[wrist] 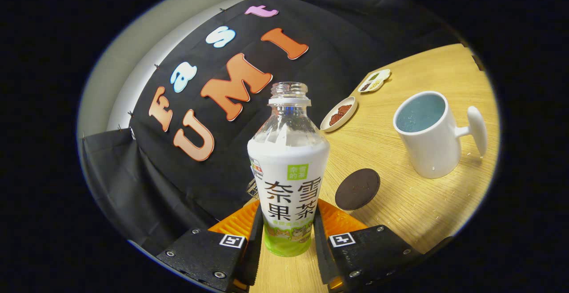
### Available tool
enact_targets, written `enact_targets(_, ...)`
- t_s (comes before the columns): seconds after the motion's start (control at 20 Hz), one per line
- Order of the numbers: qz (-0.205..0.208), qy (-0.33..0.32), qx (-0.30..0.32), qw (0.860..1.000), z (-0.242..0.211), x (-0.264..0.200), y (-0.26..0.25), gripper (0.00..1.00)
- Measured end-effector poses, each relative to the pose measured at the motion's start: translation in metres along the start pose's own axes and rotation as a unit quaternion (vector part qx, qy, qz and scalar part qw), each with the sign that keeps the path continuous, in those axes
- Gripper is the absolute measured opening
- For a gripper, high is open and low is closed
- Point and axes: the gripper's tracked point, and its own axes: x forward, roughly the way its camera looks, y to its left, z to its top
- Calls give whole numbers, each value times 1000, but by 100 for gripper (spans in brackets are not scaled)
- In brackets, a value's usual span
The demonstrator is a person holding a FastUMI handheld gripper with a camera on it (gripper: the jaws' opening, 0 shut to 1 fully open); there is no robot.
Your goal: Take the bottle from table, then pour the juice into the cup, finally place the bottle on the coaster
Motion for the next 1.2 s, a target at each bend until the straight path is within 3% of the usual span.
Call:
enact_targets(0.4, 8, -7, 129, 992, 9, 2, -4, 54)
enact_targets(0.8, 11, -18, 245, 969, 17, 9, -6, 54)
enact_targets(1.2, 8, -31, 315, 949, 31, 15, -12, 54)
